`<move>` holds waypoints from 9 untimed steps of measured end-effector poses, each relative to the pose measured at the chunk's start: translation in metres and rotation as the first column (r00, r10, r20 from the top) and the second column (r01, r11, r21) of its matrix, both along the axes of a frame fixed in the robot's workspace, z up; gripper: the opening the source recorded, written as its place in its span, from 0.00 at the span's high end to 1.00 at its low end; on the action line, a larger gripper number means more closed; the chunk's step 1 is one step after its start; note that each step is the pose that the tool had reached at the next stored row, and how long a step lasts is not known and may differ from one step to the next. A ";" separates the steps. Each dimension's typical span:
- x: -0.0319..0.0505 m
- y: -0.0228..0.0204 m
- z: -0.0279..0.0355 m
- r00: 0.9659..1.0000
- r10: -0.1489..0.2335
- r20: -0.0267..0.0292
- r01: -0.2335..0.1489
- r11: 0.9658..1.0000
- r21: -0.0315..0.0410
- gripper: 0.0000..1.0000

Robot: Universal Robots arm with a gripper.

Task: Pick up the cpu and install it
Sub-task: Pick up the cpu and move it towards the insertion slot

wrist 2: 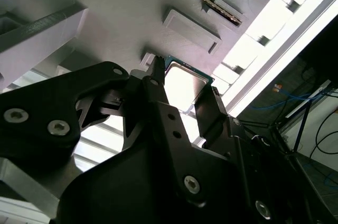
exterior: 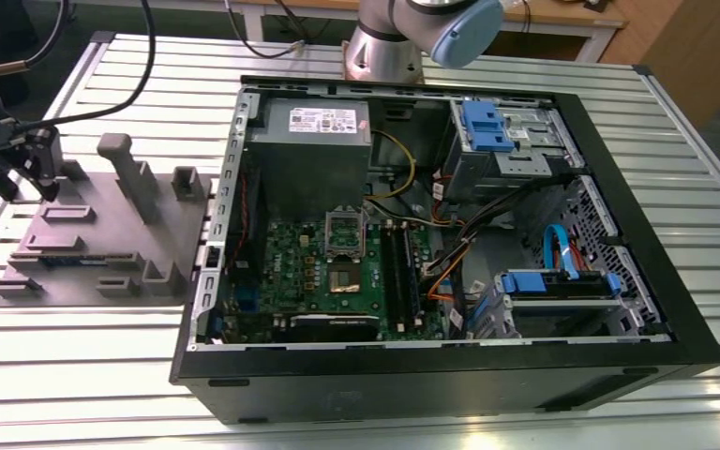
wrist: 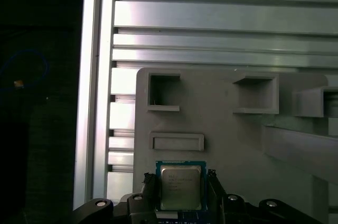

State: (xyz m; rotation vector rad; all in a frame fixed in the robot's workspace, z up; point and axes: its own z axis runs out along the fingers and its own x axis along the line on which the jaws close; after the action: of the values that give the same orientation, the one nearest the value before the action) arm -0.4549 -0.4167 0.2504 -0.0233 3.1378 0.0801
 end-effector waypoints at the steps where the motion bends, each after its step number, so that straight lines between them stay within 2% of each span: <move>1: 0.0000 0.0000 0.0003 1.000 0.000 0.000 0.000 1.000 0.000 0.53; 9: 0.0000 0.0000 0.0024 1.000 0.000 0.000 0.000 1.000 0.000 0.53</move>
State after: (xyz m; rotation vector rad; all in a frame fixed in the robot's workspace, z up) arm -0.4549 -0.4167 0.2528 -0.0233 3.1378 0.0801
